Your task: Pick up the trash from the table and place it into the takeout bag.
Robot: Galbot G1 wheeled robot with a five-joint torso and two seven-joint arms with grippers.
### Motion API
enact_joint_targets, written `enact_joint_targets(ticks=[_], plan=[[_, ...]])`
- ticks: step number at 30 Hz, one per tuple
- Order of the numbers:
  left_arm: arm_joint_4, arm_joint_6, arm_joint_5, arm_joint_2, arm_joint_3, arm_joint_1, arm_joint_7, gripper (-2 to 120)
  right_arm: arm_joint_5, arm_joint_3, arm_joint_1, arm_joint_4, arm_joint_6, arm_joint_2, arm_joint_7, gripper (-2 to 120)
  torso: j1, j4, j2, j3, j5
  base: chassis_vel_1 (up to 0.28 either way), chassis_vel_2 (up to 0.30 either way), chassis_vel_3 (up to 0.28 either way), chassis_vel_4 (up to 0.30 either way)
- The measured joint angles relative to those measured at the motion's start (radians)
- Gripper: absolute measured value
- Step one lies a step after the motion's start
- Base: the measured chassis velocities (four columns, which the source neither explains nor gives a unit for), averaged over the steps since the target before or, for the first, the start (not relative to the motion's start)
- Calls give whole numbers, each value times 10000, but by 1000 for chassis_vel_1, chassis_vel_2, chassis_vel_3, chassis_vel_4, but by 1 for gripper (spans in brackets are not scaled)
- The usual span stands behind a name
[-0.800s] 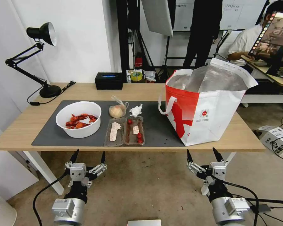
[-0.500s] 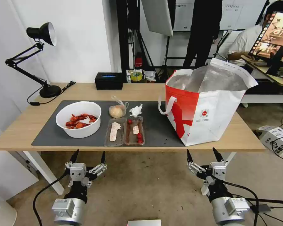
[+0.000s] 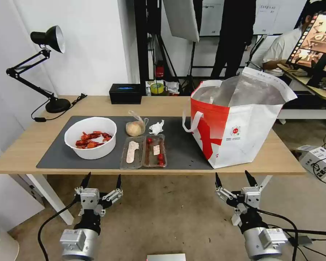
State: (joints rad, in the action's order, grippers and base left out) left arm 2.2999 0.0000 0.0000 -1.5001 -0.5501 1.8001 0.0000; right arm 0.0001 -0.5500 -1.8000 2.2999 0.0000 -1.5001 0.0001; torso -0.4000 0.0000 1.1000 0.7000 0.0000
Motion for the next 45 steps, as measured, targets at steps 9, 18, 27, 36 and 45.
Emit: enact_joint_targets(ticks=[9,18,27,36,45], plan=[[0,0,0,1,0,0,0,100,0,0,0,0,0,0,0,100,0,0,0,0,0,0,0,0,0],[65,526,-660,291,-27,-259,-352,100,1284,-196,578,49,-1108,1307,267,100,0,1,0,0,0,0,0,0,0],[343,2375,-2915,1302,-132,-1167,-1619,100,3529,-544,1589,160,-3085,3568,769,100,0,0,-1,0,2,0,0,0,0],[470,3383,-4157,1891,-180,-1693,-2321,100,5002,-767,2279,235,-4331,5260,1084,100,0,2,-1,2,5,0,0,0,0],[515,5176,-6430,2881,-84,-2704,-3544,100,6526,-909,3105,133,-5286,6605,1472,100,-1,0,-1,0,0,0,0,0,0]])
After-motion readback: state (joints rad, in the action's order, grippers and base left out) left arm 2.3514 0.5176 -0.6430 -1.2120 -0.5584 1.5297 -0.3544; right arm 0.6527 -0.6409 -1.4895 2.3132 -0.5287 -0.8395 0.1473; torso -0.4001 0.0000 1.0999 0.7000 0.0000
